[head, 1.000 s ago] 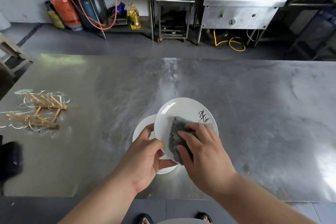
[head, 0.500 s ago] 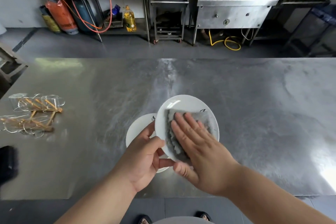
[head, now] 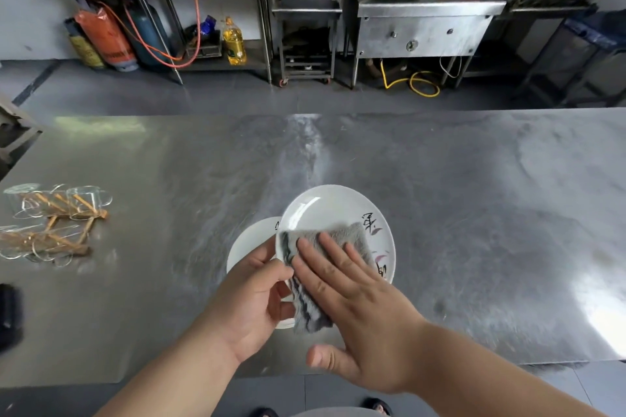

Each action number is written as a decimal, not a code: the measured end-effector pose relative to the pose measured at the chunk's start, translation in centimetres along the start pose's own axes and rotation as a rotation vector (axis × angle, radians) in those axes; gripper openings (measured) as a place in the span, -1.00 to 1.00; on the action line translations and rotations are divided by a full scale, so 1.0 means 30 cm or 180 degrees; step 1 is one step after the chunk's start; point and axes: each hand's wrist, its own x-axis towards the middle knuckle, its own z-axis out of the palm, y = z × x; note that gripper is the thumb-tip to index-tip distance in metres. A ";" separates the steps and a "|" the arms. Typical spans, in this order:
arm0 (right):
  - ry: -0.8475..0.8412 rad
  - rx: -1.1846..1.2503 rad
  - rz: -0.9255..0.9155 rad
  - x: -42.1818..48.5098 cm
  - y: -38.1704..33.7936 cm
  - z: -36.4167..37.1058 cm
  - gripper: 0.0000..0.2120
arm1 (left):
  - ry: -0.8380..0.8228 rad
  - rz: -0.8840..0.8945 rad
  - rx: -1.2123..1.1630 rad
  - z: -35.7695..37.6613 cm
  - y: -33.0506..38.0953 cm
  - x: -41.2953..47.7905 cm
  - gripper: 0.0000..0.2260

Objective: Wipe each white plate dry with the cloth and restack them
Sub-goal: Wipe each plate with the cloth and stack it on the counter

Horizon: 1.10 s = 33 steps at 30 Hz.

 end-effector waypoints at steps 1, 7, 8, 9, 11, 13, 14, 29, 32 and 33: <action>-0.0013 -0.0031 -0.0031 -0.011 0.001 0.005 -0.09 | -0.0032 0.0018 -0.0038 -0.010 0.002 -0.002 -0.56; 0.0074 -0.0332 0.0803 -0.005 0.104 -0.075 -0.05 | -0.0033 0.0080 -0.0178 -0.022 -0.001 0.004 -0.55; 0.0062 -0.0382 0.0952 -0.003 0.114 -0.091 -0.04 | 0.0002 0.0121 -0.0208 -0.020 0.005 0.007 -0.56; 0.0038 -0.0397 0.1051 -0.004 0.113 -0.102 -0.03 | 0.0027 0.0159 -0.0251 -0.018 0.011 0.011 -0.58; -0.0035 -0.0344 0.1079 -0.018 0.081 -0.101 0.01 | 0.0075 0.0205 -0.0330 -0.009 0.023 0.018 -0.59; -0.0082 -0.0246 0.0875 -0.038 0.018 -0.075 0.04 | 0.0183 0.0213 -0.0414 -0.001 0.024 0.027 -0.59; -0.0091 -0.0181 0.0739 -0.049 -0.016 -0.056 0.04 | 0.0270 0.0203 -0.0448 0.004 0.022 0.031 -0.59; -0.0189 -0.0067 0.0631 -0.036 -0.036 -0.061 0.04 | 0.0323 0.0326 -0.0409 0.064 0.020 0.051 -0.61; -0.0098 -0.0197 0.0508 -0.071 -0.043 -0.045 -0.01 | 0.0353 0.0310 -0.0448 0.064 0.022 0.042 -0.55; -0.0080 -0.0223 0.0560 -0.075 -0.022 -0.051 -0.02 | 0.0307 0.0282 -0.0434 0.062 0.021 0.034 -0.55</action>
